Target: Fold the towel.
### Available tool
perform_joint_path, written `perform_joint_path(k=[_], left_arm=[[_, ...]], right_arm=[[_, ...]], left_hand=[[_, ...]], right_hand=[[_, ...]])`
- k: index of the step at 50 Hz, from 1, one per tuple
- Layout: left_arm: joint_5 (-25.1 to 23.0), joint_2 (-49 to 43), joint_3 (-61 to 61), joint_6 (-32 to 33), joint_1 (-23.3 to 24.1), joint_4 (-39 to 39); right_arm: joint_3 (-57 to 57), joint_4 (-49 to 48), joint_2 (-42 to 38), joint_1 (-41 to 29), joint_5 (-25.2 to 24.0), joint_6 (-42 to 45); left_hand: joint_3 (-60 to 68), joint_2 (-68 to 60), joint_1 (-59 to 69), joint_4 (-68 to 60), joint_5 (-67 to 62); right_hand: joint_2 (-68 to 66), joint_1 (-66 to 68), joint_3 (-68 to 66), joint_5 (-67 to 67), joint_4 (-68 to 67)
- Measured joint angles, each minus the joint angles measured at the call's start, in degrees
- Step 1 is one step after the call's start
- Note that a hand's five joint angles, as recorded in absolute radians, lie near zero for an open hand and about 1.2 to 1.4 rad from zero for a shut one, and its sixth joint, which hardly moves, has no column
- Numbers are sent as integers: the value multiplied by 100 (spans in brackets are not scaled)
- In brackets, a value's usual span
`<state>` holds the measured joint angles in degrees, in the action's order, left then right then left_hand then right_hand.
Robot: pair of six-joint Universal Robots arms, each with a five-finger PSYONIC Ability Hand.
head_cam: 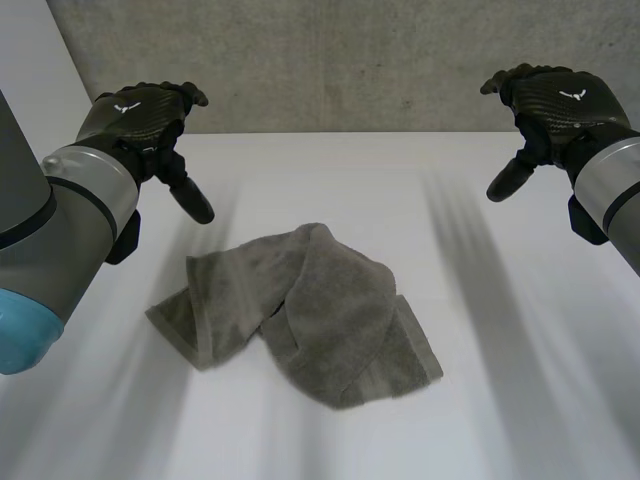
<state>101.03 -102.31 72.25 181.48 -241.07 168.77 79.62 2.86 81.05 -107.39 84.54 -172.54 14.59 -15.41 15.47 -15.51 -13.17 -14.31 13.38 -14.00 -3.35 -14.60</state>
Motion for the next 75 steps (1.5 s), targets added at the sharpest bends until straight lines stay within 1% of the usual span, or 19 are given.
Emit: perform_joint_path(k=[8,15,20,25,30,38,40,44,46,49,50,51,52,53,54,59,63,68,75], left_arm=[[225,-15,3,-5,3,-20],[246,6,144,4,16,0],[153,80,598,13,59,13],[-75,117,1397,31,90,157],[-268,17,2108,43,72,556],[-333,-506,2642,119,21,1261],[-322,-718,2670,174,18,1368],[-299,-982,2640,272,26,1434],[-286,-1109,2606,331,34,1450],[-243,-1272,2531,428,46,1464],[-207,-1326,2493,472,51,1468],[-166,-1353,2459,507,53,1475],[-147,-1360,2446,519,53,1476],[-85,-1368,2412,549,51,1481],[-34,-1361,2383,569,50,1483],[165,-1093,2275,595,58,1456],[213,-635,2248,577,57,1410],[188,425,2252,542,55,1256],[-81,1684,2150,517,24,1024]], right_arm=[[104,-32,-16,-32,-38,54],[177,-30,-1,-47,-153,165],[413,145,9,-88,-568,646],[1093,329,-8,-179,-1217,1545],[1819,153,-137,-354,-1525,2062],[2613,-560,-671,-596,-1542,2180],[2720,-728,-836,-642,-1509,2149],[2770,-905,-1082,-680,-1412,2112],[2759,-976,-1211,-680,-1319,2098],[2717,-1060,-1320,-658,-1151,2077],[2694,-1106,-1327,-642,-1061,2060],[2684,-1145,-1314,-627,-990,2039],[2679,-1170,-1282,-618,-950,2021],[2656,-1233,-1178,-592,-874,1977],[2648,-1277,-1052,-563,-809,1926],[2575,-1407,-117,-280,-665,1577],[2450,-1269,583,-60,-763,1291],[2086,-463,1411,212,-1208,1054],[1305,857,1783,720,-1966,999]], left_hand=[[0,0,-7,0,0],[0,0,-11,0,0],[-4,0,-15,0,1],[-29,13,-17,0,5],[-30,27,-18,0,6],[-30,27,-18,0,4],[-17,24,-17,0,-52],[55,-42,32,-43,-243],[354,-281,280,-241,-531],[2204,-2081,2114,-2153,-2348],[3516,-3369,3447,-3515,-3625],[4648,-4487,4600,-4686,-4713],[5021,-4859,5101,-5074,-5076],[6374,-6196,6294,-6411,-6400],[6969,-6775,6668,-6937,-6963],[7348,-6903,6668,-7128,-7128],[7352,-6903,6668,-7128,-7128],[7356,-6903,6668,-7128,-7128],[7360,-6904,6669,-7128,-7165]], right_hand=[[0,0,0,0,0],[0,0,0,0,0],[0,0,0,0,0],[0,-1,0,0,0],[0,-11,0,0,0],[-25,39,-23,-33,-22],[-186,305,-230,-351,-165],[-1547,1650,-1491,-1633,-1428],[-2801,2824,-2767,-2869,-2694],[-4841,4467,-4733,-4839,-4688],[-5582,5015,-5612,-5727,-5581],[-5818,5481,-6005,-6138,-5985],[-5919,5865,-6159,-6305,-6147],[-5975,6191,-6213,-6352,-6215],[-5977,6243,-6213,-6352,-6217],[-5977,6243,-6213,-6352,-6218],[-5978,6243,-6213,-6352,-6218],[-6042,6243,-6213,-6352,-6228],[-6043,6244,-6214,-6352,-6236]])
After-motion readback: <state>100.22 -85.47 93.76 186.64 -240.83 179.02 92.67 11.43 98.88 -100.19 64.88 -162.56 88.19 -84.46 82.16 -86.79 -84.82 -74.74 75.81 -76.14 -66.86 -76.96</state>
